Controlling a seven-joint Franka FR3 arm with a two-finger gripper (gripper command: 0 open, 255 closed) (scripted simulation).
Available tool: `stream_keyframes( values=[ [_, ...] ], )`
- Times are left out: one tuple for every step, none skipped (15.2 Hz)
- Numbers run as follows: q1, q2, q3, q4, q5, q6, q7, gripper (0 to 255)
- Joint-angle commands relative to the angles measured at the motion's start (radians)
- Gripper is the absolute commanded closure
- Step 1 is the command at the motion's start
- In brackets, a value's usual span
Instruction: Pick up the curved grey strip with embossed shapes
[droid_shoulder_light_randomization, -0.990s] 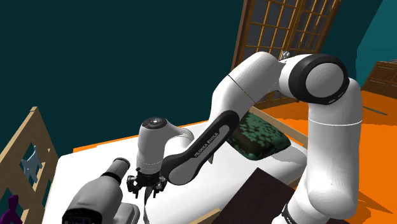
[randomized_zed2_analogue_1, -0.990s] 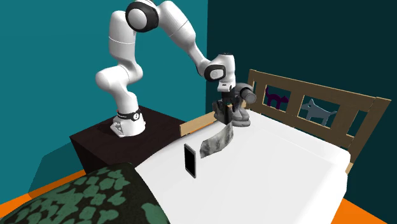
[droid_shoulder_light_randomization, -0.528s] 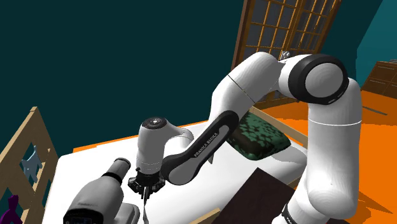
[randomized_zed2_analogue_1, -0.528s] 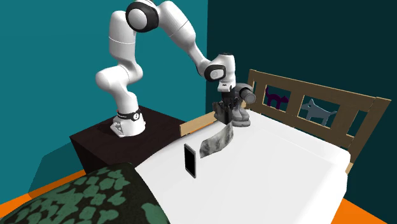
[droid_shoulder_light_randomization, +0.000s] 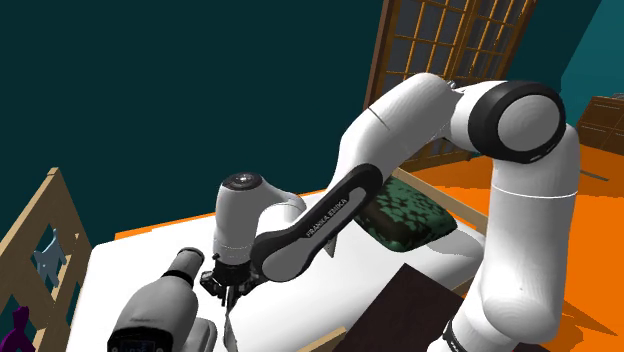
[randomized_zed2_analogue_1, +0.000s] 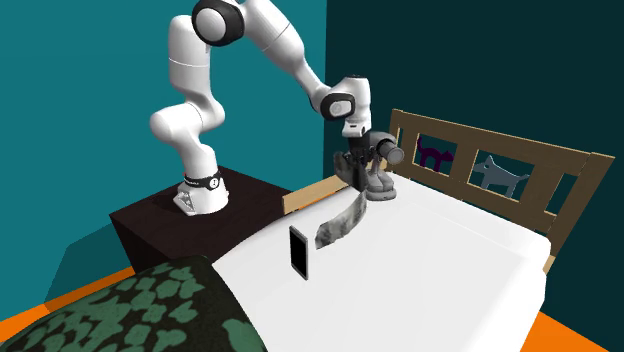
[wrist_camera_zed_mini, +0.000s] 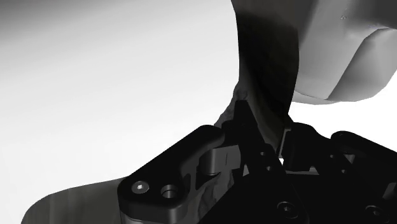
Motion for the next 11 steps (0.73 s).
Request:
stream_keyframes(
  values=[
    [-0.009,-0.023,0.013,0.001,0.022,-0.019,-0.014,255],
    [-0.013,-0.034,0.018,0.003,0.033,-0.030,-0.022,255],
    [-0.017,-0.045,0.023,0.005,0.044,-0.041,-0.029,255],
    [-0.021,-0.055,0.028,0.008,0.055,-0.052,-0.036,255],
    [-0.024,-0.066,0.033,0.010,0.065,-0.064,-0.044,255],
    [-0.028,-0.076,0.037,0.013,0.076,-0.075,-0.051,255],
    [-0.031,-0.086,0.041,0.017,0.086,-0.086,-0.058,255],
    [-0.034,-0.096,0.044,0.020,0.096,-0.098,-0.065,255],
    [-0.037,-0.106,0.048,0.024,0.106,-0.109,-0.071,255],
    [-0.037,-0.107,0.048,0.024,0.107,-0.111,-0.072,255],
    [-0.037,-0.107,0.048,0.024,0.107,-0.111,-0.072,255]
  ],
)
